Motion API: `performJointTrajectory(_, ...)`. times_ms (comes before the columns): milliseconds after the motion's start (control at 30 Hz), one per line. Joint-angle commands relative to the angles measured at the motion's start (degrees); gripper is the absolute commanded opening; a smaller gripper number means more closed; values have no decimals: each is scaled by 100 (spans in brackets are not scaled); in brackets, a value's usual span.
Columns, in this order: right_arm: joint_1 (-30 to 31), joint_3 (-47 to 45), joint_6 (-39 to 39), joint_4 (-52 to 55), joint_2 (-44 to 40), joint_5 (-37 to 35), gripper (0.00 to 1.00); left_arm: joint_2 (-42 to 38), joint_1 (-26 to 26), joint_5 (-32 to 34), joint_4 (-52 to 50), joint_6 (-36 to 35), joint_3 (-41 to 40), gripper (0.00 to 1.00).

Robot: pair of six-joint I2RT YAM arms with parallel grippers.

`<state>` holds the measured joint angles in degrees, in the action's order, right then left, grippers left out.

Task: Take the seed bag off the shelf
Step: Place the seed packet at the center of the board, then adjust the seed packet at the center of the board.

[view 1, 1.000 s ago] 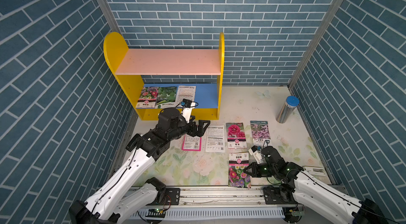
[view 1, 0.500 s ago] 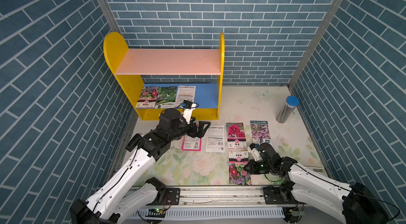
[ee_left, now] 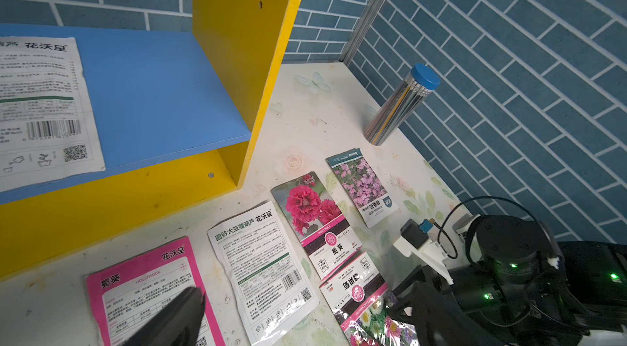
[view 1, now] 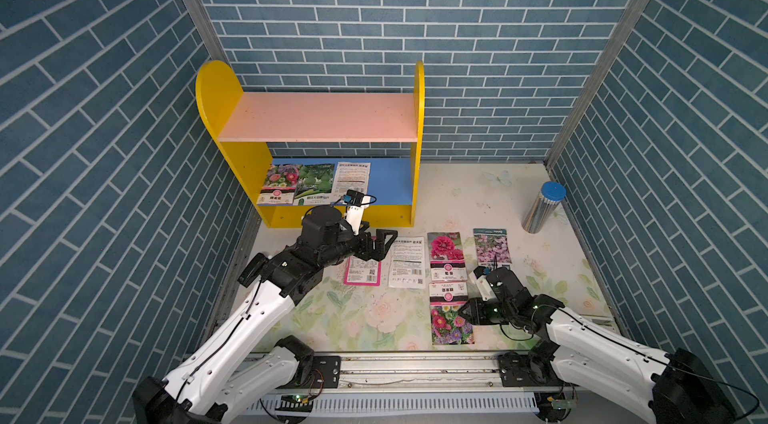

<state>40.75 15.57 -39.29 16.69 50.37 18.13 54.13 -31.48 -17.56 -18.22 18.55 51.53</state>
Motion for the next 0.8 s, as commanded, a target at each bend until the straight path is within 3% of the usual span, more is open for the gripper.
performJointTrajectory(0, 12, 88, -143, 630, -281, -449, 44, 27, -24, 158, -78, -32, -149, 100)
performJointTrajectory(167, 73, 291, -351, 1181, -808, -870, 51, -14, -81, 15, 232, 258, -406, 100)
performJointTrajectory(300, 73, 445, -369, 1214, -1388, -904, 61, 84, -470, 20, 605, 695, -694, 100)
performJointTrajectory(367, 73, 523, -345, 1077, -1618, -855, 75, 253, -854, 355, 748, 916, -830, 99)
performJointTrajectory(433, 67, 635, -267, 938, -1722, -836, 98, 497, -1282, 995, 734, 1068, -870, 99)
performJointTrajectory(633, 74, 1230, 219, 906, -1798, -1273, 100, 1719, -2218, 2596, 576, 1535, -642, 100)
performJointTrajectory(767, 73, 1484, 331, 934, -1860, -1521, 100, 2452, -2438, 3161, 596, 1897, -437, 97)
